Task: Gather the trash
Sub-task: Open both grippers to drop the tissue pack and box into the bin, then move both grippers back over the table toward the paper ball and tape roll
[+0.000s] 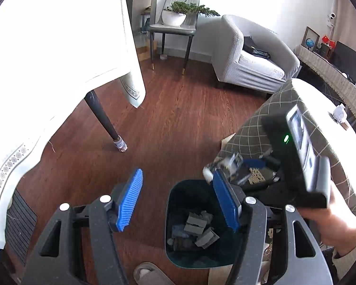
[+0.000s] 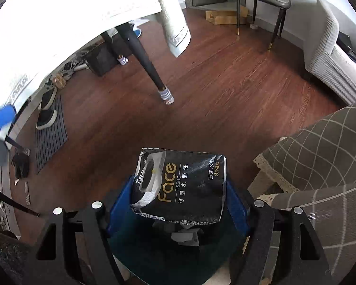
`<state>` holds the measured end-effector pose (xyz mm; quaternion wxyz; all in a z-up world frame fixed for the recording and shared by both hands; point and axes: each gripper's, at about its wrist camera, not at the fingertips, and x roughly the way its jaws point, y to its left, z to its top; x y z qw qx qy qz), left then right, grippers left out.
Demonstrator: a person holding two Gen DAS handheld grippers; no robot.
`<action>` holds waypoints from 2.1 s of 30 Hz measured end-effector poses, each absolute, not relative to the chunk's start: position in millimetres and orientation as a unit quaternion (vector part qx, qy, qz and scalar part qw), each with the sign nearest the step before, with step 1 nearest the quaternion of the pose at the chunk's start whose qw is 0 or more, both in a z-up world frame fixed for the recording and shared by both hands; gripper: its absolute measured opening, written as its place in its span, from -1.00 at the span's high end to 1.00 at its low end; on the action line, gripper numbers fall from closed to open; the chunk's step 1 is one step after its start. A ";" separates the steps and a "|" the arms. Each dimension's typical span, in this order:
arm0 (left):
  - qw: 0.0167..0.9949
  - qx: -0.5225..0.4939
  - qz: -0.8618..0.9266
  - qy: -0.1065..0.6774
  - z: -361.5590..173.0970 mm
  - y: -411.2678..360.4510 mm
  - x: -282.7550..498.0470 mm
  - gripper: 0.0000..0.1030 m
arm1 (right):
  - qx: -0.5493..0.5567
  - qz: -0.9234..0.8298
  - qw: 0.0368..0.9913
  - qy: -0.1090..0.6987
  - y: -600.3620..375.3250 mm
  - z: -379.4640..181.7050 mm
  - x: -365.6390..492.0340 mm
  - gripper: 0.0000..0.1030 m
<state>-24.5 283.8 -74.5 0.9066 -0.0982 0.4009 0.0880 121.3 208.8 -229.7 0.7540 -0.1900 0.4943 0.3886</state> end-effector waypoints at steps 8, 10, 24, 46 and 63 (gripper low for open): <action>0.923 -0.080 0.086 0.367 -45.9 272.2 -22.6 -0.11 | -0.221 0.383 0.731 0.519 209.6 -264.4 107.1 -0.44; 0.924 -0.078 0.081 0.365 -42.0 268.8 -20.4 -0.05 | -0.229 0.384 0.725 0.525 207.1 -273.4 102.7 -0.44; 0.938 -0.066 0.046 0.338 -11.5 234.3 -7.2 0.35 | -0.248 0.405 0.715 0.514 182.0 -280.5 79.8 -0.65; 0.951 -0.091 0.058 0.290 34.3 207.2 23.1 0.35 | -0.197 0.460 0.794 0.345 98.0 -119.9 55.1 -0.66; 0.953 -0.073 0.010 0.295 32.2 136.9 57.1 -0.16 | -0.148 0.356 0.866 0.319 -12.7 -81.2 104.2 -0.64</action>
